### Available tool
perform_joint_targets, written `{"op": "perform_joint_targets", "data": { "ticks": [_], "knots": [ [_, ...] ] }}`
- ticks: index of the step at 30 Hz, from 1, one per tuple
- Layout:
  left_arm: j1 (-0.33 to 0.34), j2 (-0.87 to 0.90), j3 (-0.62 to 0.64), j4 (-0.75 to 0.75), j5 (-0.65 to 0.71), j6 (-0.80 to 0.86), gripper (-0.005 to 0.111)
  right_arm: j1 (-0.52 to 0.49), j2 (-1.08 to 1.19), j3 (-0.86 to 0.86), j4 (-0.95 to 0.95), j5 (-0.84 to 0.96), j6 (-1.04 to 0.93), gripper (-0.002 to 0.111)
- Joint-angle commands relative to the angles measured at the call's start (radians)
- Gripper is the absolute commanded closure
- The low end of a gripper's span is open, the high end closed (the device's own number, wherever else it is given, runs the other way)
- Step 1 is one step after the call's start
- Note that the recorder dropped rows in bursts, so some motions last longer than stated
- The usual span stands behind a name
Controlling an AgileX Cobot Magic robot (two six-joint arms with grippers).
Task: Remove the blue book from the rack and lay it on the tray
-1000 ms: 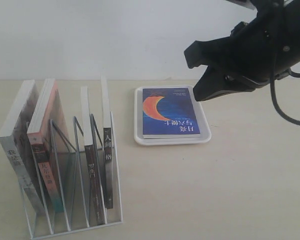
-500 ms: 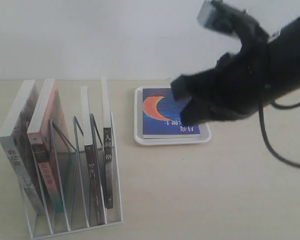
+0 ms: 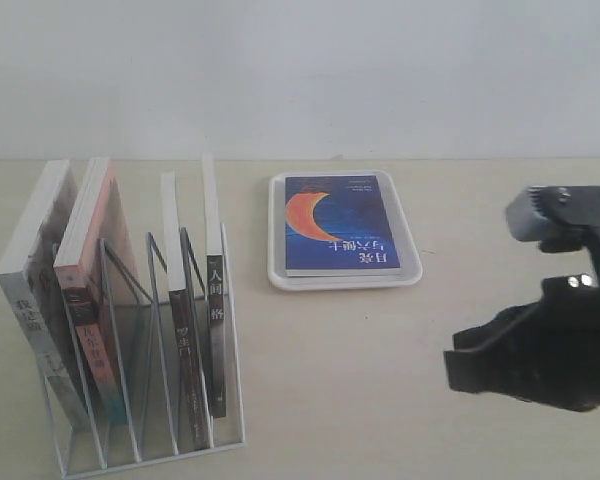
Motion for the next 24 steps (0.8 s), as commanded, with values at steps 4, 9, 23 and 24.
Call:
{"op": "perform_joint_targets", "data": {
  "ticks": [4,9,23,24],
  "knots": [
    [0.003,-0.002,0.003,0.000,-0.001,0.005,0.102,0.000,-0.347,0.188,-0.001,-0.062,-0.022,0.108],
    [0.003,-0.002,0.003,0.000,-0.001,0.005,0.102,0.000,-0.572,0.276,-0.018,-0.076,-0.059,0.108],
    [0.003,-0.002,0.003,0.000,-0.001,0.005,0.102,-0.132,-1.017,0.448,-0.016,-0.081,-0.071,0.108],
    [0.003,-0.002,0.003,0.000,-0.001,0.005,0.102,-0.150,-1.033,0.452,-0.016,-0.090,-0.071,0.108]
  ]
}}
